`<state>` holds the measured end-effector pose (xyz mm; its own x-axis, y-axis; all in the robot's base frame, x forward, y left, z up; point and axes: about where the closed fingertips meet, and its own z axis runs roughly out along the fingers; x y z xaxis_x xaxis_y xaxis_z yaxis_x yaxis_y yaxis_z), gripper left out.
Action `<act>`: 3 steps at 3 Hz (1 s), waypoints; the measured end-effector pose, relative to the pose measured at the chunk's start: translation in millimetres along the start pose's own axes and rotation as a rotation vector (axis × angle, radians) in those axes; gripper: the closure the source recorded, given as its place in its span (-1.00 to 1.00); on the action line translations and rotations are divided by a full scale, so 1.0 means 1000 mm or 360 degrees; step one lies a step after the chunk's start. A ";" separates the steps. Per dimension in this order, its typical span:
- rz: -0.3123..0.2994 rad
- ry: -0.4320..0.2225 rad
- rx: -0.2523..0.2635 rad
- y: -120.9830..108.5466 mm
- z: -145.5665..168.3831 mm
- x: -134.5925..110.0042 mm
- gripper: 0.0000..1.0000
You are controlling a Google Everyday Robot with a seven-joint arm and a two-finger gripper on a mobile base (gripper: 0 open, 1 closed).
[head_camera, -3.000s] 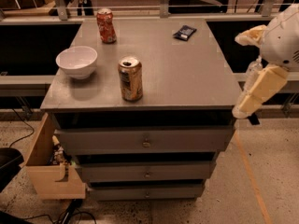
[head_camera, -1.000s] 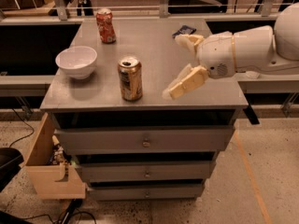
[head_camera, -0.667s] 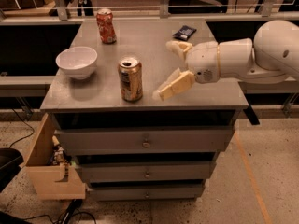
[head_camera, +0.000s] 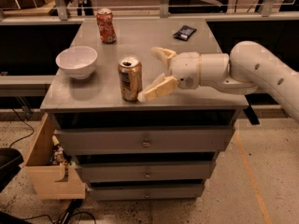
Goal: Move orange can near coke can
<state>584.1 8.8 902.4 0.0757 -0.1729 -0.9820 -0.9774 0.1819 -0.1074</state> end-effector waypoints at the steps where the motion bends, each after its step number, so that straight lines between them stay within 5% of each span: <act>1: 0.0034 -0.0183 -0.0126 0.006 0.026 -0.006 -0.97; 3: 0.0019 -0.0302 -0.0302 0.019 0.054 -0.014 -0.08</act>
Offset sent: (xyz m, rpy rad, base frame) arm -0.0075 0.0575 0.0016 0.1996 0.0172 0.2085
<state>574.8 66.9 905.3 0.0820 0.0162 -0.9965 -0.9966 -0.0047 -0.0820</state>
